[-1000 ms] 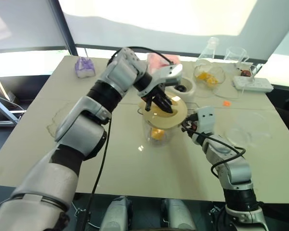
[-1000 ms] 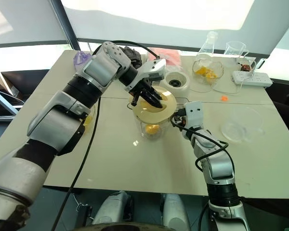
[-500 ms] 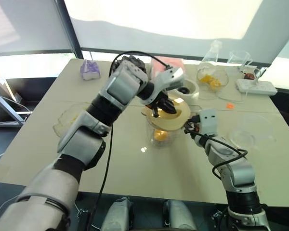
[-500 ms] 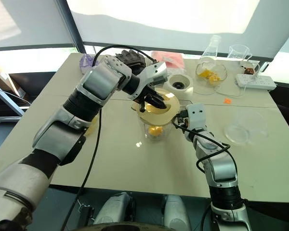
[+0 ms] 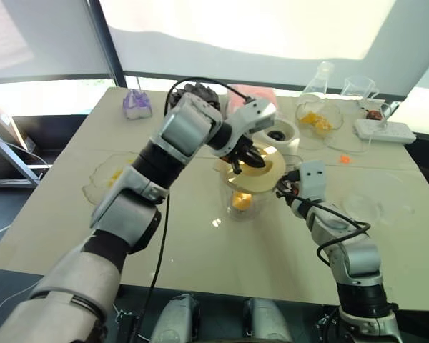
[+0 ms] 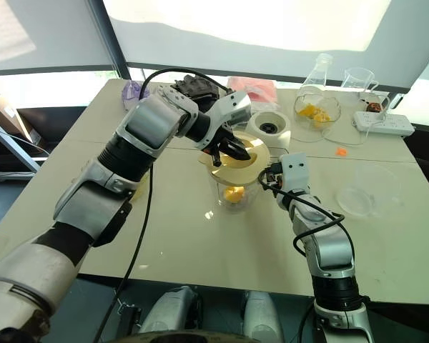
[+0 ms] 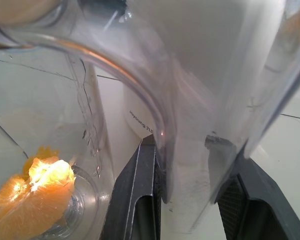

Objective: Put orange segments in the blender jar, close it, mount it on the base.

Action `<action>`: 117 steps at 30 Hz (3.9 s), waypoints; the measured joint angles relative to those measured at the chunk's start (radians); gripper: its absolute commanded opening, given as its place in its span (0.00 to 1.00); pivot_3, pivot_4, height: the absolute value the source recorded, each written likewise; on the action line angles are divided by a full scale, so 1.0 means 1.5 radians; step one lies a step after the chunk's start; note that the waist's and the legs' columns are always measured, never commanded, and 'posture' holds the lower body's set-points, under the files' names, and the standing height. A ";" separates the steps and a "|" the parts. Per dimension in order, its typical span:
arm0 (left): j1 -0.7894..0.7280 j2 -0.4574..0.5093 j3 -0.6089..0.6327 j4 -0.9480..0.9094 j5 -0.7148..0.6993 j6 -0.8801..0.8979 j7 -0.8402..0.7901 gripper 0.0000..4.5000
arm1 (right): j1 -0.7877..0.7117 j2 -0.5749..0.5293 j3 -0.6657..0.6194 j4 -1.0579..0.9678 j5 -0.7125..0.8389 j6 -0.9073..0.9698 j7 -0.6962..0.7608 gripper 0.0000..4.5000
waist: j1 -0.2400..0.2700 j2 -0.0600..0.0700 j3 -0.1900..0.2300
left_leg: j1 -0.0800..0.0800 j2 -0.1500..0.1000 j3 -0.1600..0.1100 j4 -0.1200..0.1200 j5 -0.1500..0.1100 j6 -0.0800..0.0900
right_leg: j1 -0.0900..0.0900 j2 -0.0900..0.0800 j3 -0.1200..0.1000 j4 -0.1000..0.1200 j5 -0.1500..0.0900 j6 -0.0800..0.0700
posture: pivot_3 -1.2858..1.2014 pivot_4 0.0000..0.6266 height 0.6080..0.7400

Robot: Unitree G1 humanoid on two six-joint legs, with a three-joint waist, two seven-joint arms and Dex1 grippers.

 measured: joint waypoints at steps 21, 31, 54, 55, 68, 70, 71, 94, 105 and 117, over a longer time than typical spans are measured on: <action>-0.026 0.034 -0.018 0.065 0.002 -0.161 -0.057 0.59 | 0.008 -0.003 0.003 -0.001 -0.007 -0.037 0.020 0.20 | -0.004 -0.002 0.004 | -0.007 0.000 -0.002 -0.001 0.000 0.000 | -0.004 -0.001 -0.001 0.000 0.000 0.000 | 0.52 0.24 1.00; -0.209 0.042 0.082 0.186 -0.029 -0.194 -0.015 0.59 | 0.019 -0.007 0.007 -0.035 -0.015 -0.063 0.026 0.20 | -0.006 -0.003 0.011 | -0.020 -0.001 -0.002 -0.001 0.001 0.001 | -0.018 0.001 -0.002 0.001 0.001 0.004 | 0.52 0.24 1.00; 0.297 0.219 0.380 -0.323 -0.275 0.022 0.120 0.59 | -0.016 -0.067 -0.217 -0.264 0.148 0.212 0.054 0.20 | -0.003 -0.003 0.019 | -0.018 -0.002 -0.002 -0.007 0.004 -0.004 | -0.019 0.001 0.000 0.002 0.001 0.004 | 0.52 0.24 1.00; 0.314 0.204 0.395 -0.341 -0.286 0.024 0.141 0.59 | -0.048 -0.082 -0.243 -0.280 0.176 0.241 0.062 0.20 | -0.003 -0.003 0.019 | -0.017 -0.002 -0.002 -0.007 0.004 -0.004 | -0.018 0.001 0.000 0.003 0.001 0.004 | 0.52 0.24 1.00; 0.399 0.158 0.415 -0.451 -0.408 0.059 0.259 0.59 | -0.423 -0.296 -0.366 -0.082 0.277 0.399 0.087 0.20 | -0.006 -0.003 0.019 | -0.016 -0.001 -0.003 -0.007 0.004 -0.005 | -0.017 0.001 0.000 0.003 0.003 0.002 | 0.52 0.24 1.00; 0.397 0.155 0.416 -0.461 -0.418 0.056 0.278 0.59 | -0.449 -0.296 -0.330 -0.015 0.253 0.367 0.080 0.20 | -0.011 -0.003 0.019 | -0.016 -0.001 -0.002 -0.007 0.004 -0.005 | -0.017 0.001 0.000 0.004 0.003 0.002 | 0.52 0.24 1.00; 0.396 0.155 0.416 -0.467 -0.421 0.052 0.284 0.59 | -0.458 -0.295 -0.309 0.019 0.240 0.348 0.077 0.20 | -0.013 -0.003 0.019 | -0.016 -0.001 -0.002 -0.007 0.004 -0.005 | -0.017 0.001 0.000 0.004 0.003 0.002 | 0.52 0.24 1.00; 0.496 0.241 0.355 -0.570 -0.414 -0.040 0.333 0.59 | -0.549 -0.211 -0.105 0.431 0.081 0.027 0.145 0.20 | -0.021 -0.002 0.019 | -0.016 -0.001 -0.001 -0.009 0.006 -0.007 | -0.018 0.002 0.000 0.003 0.003 0.002 | 0.52 0.24 1.00; 0.498 0.238 0.333 -0.558 -0.407 -0.063 0.345 0.59 | -0.523 -0.247 -0.079 0.438 0.071 0.037 0.225 0.20 | -0.018 -0.001 0.019 | -0.016 -0.001 -0.001 -0.009 0.006 -0.007 | -0.017 0.002 0.000 0.002 0.003 0.002 | 0.52 0.24 1.00; 0.492 0.229 0.311 -0.534 -0.403 -0.085 0.362 0.59 | -0.595 -0.245 -0.054 0.628 0.026 -0.073 0.299 0.20 | -0.020 -0.002 0.019 | -0.015 -0.001 -0.001 -0.009 0.006 -0.008 | -0.016 0.002 0.000 0.002 0.003 0.002 | 0.52 0.24 1.00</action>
